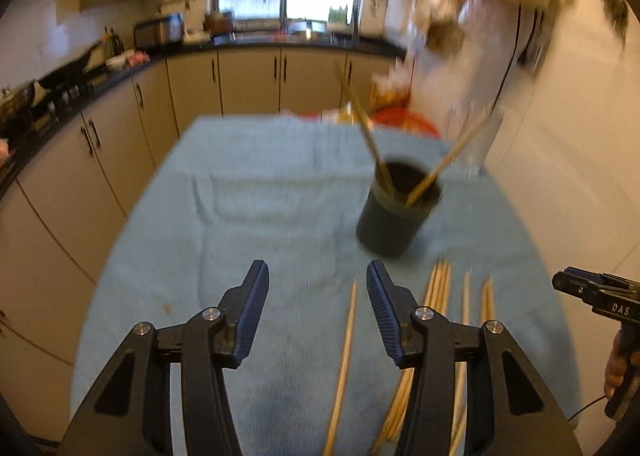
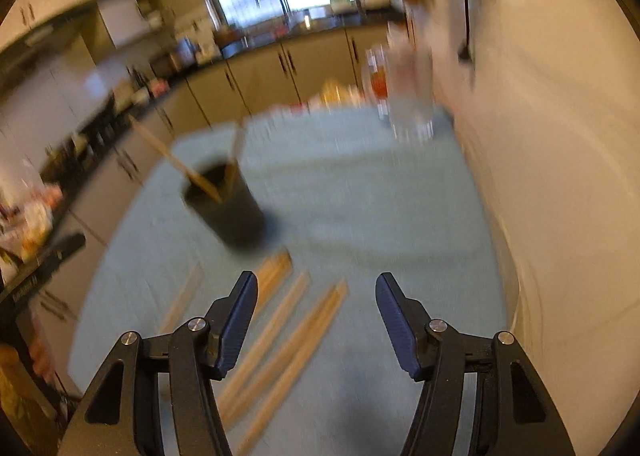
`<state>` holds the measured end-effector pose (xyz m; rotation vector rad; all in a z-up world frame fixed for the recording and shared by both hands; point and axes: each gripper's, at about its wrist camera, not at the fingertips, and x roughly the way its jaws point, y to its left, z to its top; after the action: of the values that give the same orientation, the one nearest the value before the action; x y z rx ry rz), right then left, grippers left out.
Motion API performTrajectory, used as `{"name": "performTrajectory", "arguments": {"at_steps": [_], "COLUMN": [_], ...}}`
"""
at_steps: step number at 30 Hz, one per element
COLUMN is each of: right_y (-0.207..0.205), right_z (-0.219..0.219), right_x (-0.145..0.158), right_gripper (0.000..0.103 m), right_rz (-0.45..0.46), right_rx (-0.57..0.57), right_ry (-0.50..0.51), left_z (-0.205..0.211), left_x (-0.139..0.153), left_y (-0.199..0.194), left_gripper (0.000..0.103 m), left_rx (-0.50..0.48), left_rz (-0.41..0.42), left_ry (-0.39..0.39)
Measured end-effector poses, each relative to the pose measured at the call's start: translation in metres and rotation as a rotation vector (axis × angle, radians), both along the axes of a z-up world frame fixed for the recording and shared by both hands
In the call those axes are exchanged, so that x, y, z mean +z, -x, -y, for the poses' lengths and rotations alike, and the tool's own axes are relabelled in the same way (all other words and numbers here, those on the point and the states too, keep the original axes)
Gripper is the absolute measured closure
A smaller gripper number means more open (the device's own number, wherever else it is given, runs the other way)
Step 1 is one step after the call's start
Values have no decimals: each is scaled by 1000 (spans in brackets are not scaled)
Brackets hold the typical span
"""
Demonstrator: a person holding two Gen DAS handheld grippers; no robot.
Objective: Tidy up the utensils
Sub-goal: 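Move both open tools back down to the loose chopsticks, then close the left tool on a chopstick while the right tool grasps another chopstick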
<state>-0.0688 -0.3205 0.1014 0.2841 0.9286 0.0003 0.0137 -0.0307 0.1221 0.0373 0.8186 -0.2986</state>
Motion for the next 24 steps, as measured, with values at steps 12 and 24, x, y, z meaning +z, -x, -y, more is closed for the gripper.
{"name": "performTrajectory", "arguments": {"at_steps": [12, 24], "right_y": [0, -17], "right_z": [-35, -28], "right_x": [-87, -89], "right_gripper": [65, 89], "right_rz": [-165, -273], "right_rx": [107, 130], "right_ry": [-25, 80], "left_z": [42, 35], "left_x": [-95, -104], "left_y": [-20, -28], "left_gripper": [54, 93], "left_rx": [-107, -33], "left_rz": [-211, -319], "left_ry": [-153, -95]}}
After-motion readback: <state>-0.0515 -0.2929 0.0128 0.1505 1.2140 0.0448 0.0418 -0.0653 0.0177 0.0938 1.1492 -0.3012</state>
